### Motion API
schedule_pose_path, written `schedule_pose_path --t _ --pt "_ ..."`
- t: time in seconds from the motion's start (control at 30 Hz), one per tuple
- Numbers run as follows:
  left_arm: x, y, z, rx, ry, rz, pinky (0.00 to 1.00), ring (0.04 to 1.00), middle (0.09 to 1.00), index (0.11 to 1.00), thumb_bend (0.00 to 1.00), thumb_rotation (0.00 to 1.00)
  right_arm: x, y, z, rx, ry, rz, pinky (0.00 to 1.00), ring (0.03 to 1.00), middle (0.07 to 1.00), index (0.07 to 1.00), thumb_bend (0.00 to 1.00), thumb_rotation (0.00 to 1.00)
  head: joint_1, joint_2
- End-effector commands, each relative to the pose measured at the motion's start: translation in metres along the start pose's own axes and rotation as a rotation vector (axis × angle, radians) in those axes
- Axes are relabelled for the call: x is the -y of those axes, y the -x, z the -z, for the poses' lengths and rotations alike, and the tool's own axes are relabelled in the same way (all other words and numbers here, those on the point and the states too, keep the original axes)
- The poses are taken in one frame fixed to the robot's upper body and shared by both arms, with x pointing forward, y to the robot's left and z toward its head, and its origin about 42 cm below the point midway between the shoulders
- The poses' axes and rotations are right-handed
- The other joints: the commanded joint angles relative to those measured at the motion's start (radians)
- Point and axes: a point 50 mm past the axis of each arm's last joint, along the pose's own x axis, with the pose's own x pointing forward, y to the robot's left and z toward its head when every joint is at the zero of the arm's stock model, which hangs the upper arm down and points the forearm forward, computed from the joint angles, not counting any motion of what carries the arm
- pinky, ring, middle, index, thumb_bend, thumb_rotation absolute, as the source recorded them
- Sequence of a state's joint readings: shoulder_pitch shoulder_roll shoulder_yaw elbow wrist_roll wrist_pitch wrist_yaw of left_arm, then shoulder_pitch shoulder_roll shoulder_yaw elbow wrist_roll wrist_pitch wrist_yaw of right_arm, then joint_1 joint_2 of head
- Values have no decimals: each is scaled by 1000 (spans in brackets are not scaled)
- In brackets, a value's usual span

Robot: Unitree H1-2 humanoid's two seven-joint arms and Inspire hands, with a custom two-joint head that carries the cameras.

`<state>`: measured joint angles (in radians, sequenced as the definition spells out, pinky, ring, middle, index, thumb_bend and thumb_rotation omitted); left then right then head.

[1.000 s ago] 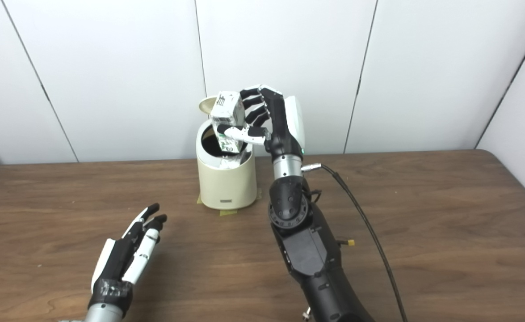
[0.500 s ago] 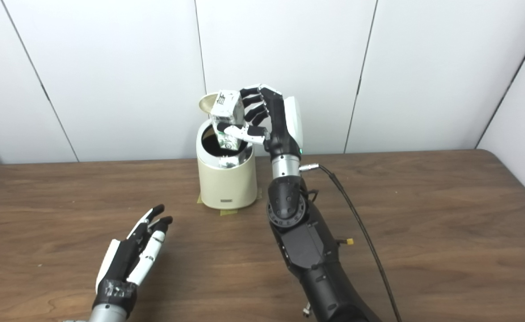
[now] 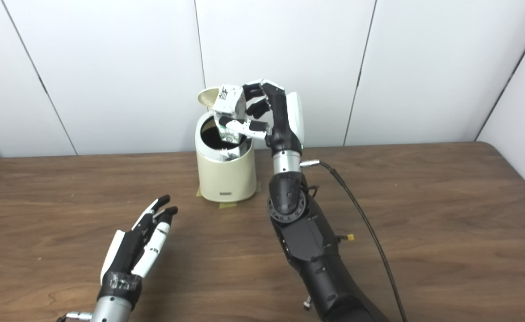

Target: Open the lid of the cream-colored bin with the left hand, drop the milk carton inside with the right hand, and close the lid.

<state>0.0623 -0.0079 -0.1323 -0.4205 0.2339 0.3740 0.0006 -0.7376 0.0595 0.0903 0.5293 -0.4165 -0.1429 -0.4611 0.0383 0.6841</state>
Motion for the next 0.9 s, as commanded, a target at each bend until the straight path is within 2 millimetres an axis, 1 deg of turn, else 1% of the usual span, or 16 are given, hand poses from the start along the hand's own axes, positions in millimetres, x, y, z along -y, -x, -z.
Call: schedule_pose_path --t 0.0,0.03,0.1,0.17,0.2,0.27,0.33,0.4,0.47,0.53,0.7,0.87 --pt "2 4 -12 51 12 -25 949 905 862 925 323 710 7 -23 -32 83 31 0 550 668 730 490 511 92 0 2" --pt "2 3 -12 50 15 -26 950 906 862 925 322 709 10 -22 -31 75 70 -23 585 710 757 491 514 104 1 2" --pt "2 3 -13 49 18 -27 943 911 864 925 318 706 13 -22 -29 74 118 -55 760 829 829 494 517 118 2 3" --pt "3 3 -13 49 21 -28 943 911 863 922 310 708 15 -20 -27 71 149 -75 819 867 842 494 519 122 5 5" --pt "3 3 -14 48 22 -29 961 912 860 916 306 730 15 -19 -27 67 156 -80 835 888 849 495 520 125 5 5" --pt "3 3 -15 39 40 -32 984 917 861 913 300 766 14 -19 -28 58 151 -94 847 910 858 495 521 127 4 11" --pt "4 3 -16 39 56 -35 977 911 857 910 285 851 12 -19 -29 52 140 -106 867 942 871 496 521 131 6 11" --pt "4 3 -17 41 47 -34 987 915 857 911 287 903 9 -20 -29 55 143 -123 882 956 877 496 521 133 6 9" --pt "4 2 -17 45 36 -31 995 921 858 915 296 929 8 -21 -29 67 153 -137 884 961 878 496 522 136 7 9" --pt "4 2 -17 45 36 -30 1000 924 860 918 302 913 7 -22 -30 68 158 -149 878 958 869 496 522 139 7 9" --pt "5 2 -16 39 56 -26 1000 930 871 918 295 839 9 -23 -32 59 172 -165 858 926 846 497 523 143 4 6" --pt "5 1 -14 44 47 -24 993 919 867 916 285 779 11 -24 -32 48 168 -169 842 897 815 496 524 144 2 4"
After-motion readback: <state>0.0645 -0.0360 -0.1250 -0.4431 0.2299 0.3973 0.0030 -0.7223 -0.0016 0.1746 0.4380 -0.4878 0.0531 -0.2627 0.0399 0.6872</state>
